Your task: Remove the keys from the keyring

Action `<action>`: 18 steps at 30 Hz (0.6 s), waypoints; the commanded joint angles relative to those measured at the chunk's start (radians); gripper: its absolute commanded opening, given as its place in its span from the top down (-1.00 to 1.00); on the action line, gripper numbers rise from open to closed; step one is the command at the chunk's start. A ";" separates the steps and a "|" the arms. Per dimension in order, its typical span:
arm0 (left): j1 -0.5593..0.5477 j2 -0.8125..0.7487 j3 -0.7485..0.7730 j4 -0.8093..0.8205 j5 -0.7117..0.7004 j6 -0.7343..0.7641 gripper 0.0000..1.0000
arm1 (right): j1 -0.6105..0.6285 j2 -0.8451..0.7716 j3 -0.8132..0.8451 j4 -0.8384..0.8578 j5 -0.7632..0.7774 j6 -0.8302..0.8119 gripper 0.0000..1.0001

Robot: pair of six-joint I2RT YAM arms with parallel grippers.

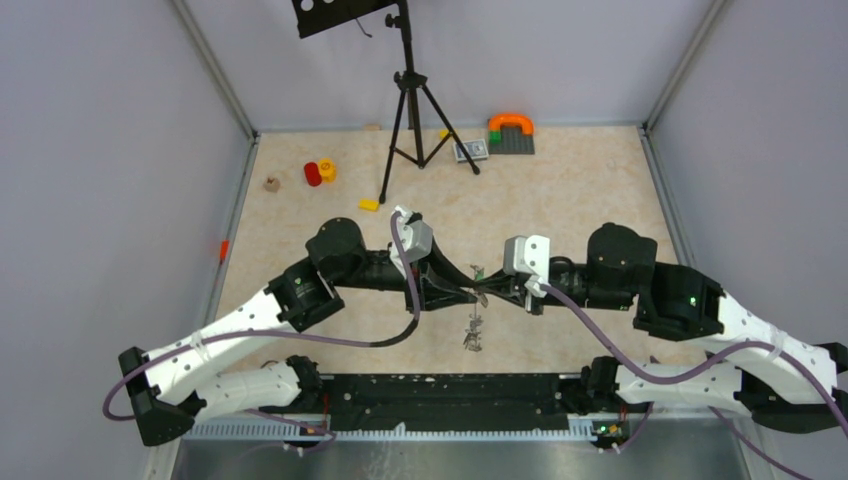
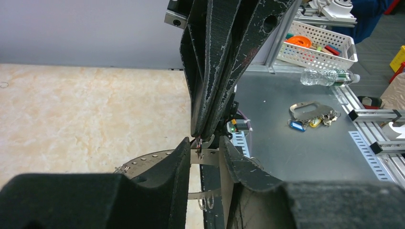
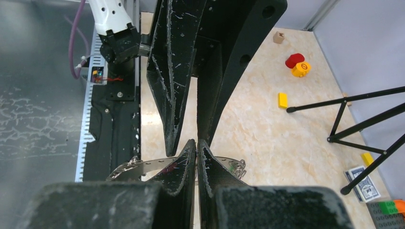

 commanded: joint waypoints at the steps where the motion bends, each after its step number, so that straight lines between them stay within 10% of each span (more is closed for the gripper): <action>1: 0.002 0.002 0.043 0.013 0.022 -0.002 0.44 | 0.006 -0.019 0.051 0.071 -0.002 -0.011 1.00; 18: 0.000 0.014 0.050 -0.004 0.032 0.001 1.00 | 0.006 -0.031 0.045 0.089 -0.003 -0.008 1.00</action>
